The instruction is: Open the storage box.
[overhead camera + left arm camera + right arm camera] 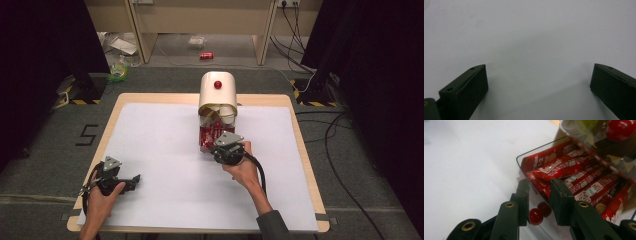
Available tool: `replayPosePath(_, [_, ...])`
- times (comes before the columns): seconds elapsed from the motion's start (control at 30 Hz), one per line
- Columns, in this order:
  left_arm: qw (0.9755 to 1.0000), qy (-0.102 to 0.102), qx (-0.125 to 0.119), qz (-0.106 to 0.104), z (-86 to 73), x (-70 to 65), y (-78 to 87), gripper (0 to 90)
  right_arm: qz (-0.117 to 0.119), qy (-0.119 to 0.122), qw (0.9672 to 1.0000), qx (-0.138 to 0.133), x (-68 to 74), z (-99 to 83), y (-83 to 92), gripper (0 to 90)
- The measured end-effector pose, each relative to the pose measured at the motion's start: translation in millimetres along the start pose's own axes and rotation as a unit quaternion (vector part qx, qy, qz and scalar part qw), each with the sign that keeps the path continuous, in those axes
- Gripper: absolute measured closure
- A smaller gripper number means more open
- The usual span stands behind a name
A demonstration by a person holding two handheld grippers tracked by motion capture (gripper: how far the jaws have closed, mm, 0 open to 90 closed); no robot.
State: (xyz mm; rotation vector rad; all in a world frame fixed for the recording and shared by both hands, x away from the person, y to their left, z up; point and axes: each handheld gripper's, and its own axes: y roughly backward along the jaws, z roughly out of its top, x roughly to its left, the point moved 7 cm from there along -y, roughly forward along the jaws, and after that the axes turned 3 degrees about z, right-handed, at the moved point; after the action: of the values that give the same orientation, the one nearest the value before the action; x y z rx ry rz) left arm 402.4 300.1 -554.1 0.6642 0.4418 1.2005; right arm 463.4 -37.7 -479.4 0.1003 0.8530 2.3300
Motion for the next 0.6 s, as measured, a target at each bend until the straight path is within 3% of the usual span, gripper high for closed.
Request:
replayPosePath(0.3, [1.0, 0.0, 0.002, -0.001, -0.1, 0.3, 0.1, 0.6, -0.001, 0.012, 0.9999, 0.007, 9.9, -7.9, 2.1, 69.9])
replayPosePath(0.6, [1.0, -0.002, 0.0, 0.001, 0.0, -0.1, 0.2, 0.6, 0.016, 0.019, 0.9994, 0.024, 19.8, -18.9, 2.3, 70.6])
